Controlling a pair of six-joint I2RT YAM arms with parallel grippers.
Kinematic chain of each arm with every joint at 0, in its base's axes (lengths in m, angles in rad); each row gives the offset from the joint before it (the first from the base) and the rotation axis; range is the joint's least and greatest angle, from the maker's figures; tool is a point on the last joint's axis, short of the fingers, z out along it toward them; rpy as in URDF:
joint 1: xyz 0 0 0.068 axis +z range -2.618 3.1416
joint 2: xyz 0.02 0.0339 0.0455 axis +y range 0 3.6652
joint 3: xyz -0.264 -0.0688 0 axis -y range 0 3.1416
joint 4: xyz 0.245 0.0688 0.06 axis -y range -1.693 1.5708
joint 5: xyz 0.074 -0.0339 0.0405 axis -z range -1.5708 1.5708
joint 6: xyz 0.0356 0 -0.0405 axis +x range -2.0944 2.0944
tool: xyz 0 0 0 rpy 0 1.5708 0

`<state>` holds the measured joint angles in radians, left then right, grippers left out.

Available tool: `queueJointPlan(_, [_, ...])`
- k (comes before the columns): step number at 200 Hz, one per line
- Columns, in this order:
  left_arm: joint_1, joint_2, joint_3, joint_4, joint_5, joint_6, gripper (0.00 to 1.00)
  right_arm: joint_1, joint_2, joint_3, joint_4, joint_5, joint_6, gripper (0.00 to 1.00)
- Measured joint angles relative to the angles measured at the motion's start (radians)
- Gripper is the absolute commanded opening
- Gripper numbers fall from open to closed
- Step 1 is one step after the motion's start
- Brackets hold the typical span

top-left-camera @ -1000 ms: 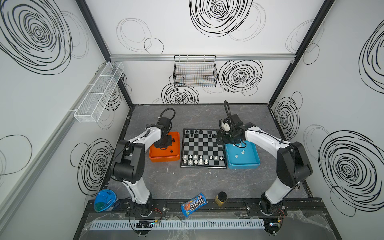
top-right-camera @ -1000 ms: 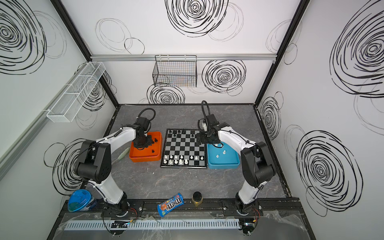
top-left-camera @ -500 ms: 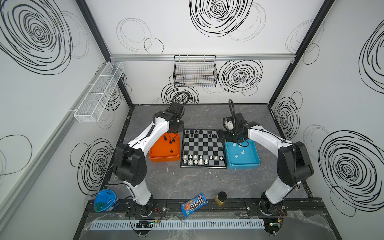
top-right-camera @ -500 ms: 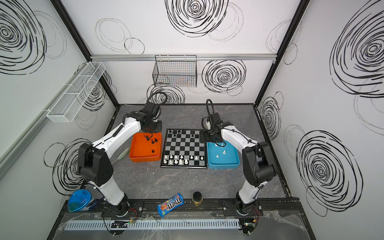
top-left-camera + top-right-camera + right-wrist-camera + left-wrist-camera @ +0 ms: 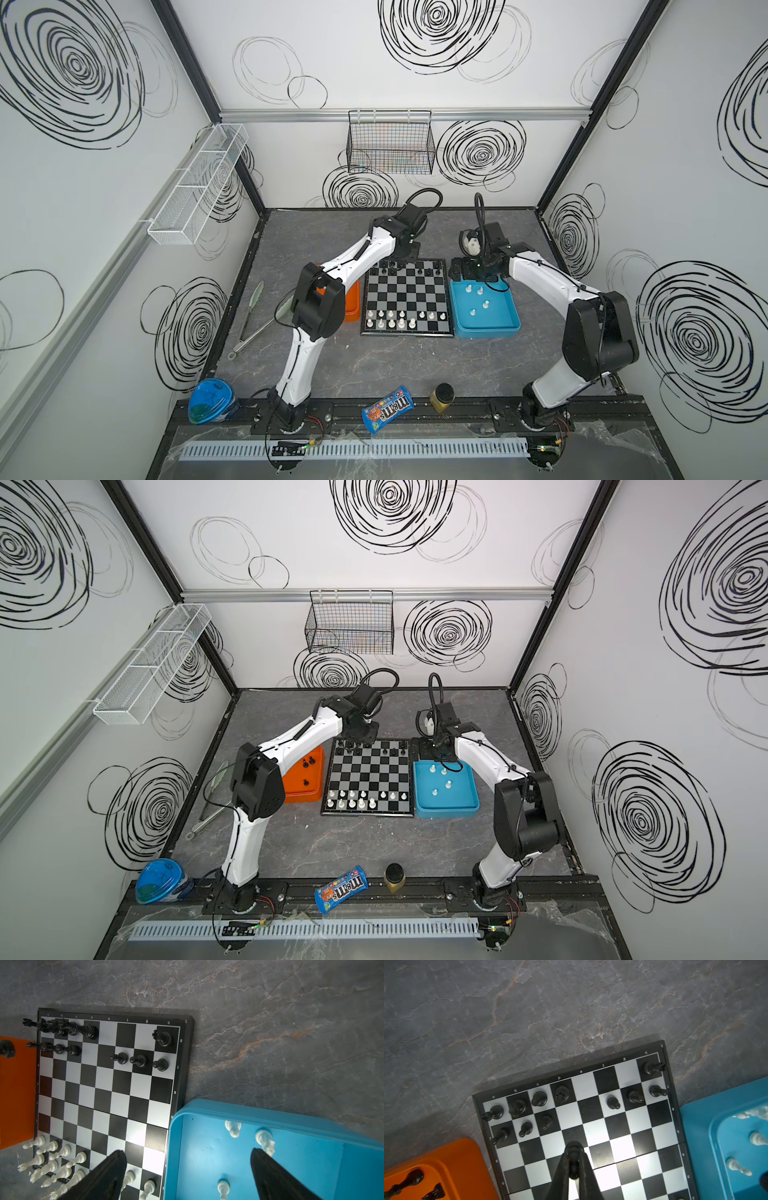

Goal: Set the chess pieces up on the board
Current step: 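Lift the black pawn and carry it over the board's farthest rows with the left gripper, then lower the black pawn onto its square with the left gripper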

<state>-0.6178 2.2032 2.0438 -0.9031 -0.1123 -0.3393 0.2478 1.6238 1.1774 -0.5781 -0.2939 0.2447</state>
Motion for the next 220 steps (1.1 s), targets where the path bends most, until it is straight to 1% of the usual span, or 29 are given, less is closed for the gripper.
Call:
queueJointPlan(25, [-0.008, 0.055, 0.046, -0.009, 0.000, 0.000, 0.10, -0.018, -0.001, -0.020, -0.001, -0.008, -0.008, 0.97])
queueJointPlan(77, [-0.008, 0.107, 0.047, -0.025, -0.011, 0.000, 0.10, -0.045, 0.000, -0.025, -0.001, -0.022, -0.024, 0.97])
queueJointPlan(149, [0.006, 0.110, 0.003, -0.012, -0.028, -0.002, 0.09, -0.051, 0.026, -0.025, 0.000, -0.040, -0.037, 0.97])
queueJointPlan(220, [0.028, 0.117, -0.002, 0.009, -0.026, -0.004, 0.10, -0.053, 0.031, -0.025, 0.000, -0.040, -0.040, 0.97])
